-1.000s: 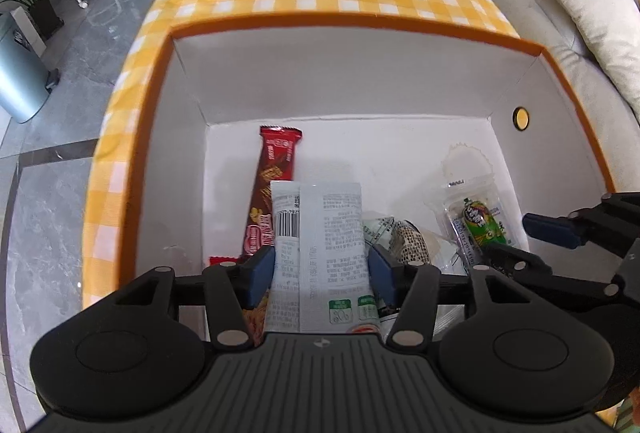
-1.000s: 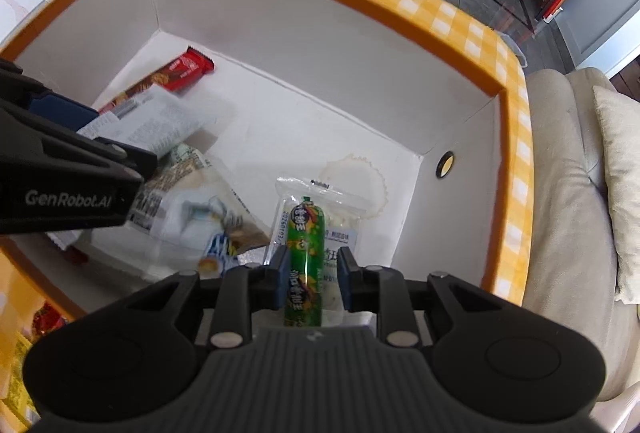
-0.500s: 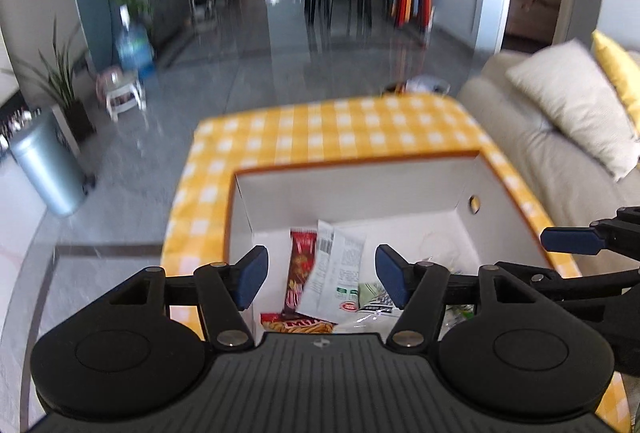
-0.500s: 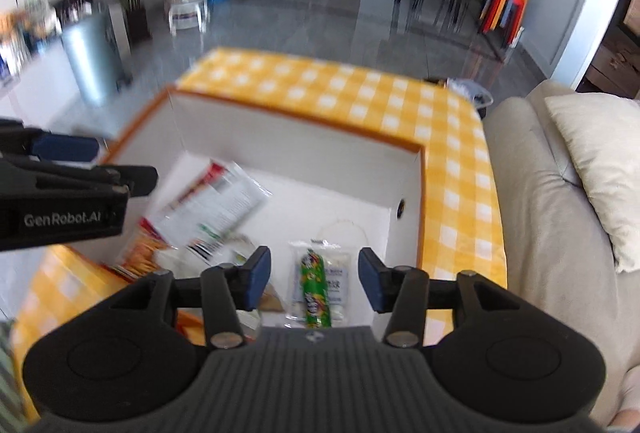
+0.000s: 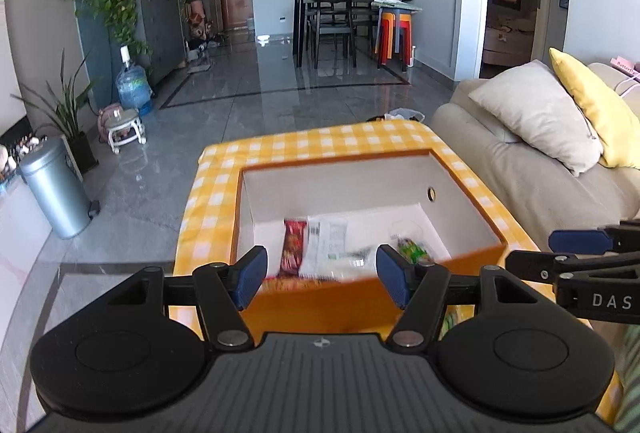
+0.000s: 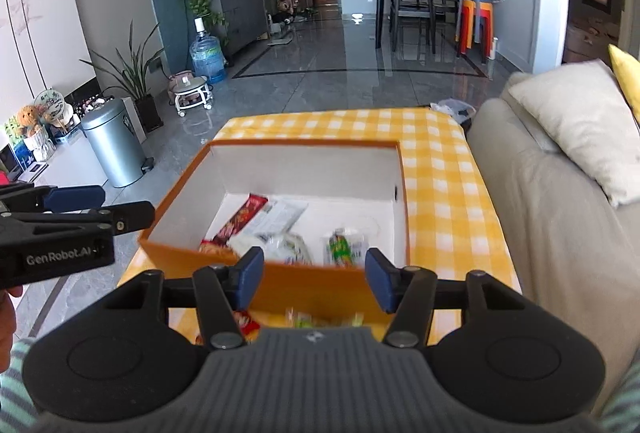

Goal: Organize snacks
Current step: 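Move both tools back toward the remaining snacks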

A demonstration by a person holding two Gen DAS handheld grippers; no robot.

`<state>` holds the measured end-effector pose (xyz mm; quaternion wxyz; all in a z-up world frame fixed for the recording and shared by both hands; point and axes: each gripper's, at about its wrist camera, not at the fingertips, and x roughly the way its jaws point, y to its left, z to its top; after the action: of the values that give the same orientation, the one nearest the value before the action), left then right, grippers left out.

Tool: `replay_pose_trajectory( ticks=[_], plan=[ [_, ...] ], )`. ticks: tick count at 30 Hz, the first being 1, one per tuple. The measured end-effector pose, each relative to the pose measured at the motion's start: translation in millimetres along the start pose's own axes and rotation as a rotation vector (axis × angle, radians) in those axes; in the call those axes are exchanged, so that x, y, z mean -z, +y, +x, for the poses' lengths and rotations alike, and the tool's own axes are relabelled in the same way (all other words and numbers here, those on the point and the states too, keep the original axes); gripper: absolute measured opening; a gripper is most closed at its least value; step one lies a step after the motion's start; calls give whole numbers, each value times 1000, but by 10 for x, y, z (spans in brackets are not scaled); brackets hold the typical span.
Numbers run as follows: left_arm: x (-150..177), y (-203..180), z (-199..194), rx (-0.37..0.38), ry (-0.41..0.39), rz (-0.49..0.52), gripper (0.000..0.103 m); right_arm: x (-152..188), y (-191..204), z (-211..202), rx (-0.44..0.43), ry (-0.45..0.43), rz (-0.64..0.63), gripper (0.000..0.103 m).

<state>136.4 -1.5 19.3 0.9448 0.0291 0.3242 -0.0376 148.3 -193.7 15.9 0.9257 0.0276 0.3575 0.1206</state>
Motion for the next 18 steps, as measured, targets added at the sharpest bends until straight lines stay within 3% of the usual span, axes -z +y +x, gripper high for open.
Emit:
replay_pose_trajectory(
  ticks=[10, 18],
  plan=[
    [495, 80, -88, 21, 128, -95, 74, 517, -108, -207, 26, 76, 30, 55],
    [894, 43, 29, 67, 272, -134, 74, 894, -248, -46, 52, 197, 71, 55]
  ],
)
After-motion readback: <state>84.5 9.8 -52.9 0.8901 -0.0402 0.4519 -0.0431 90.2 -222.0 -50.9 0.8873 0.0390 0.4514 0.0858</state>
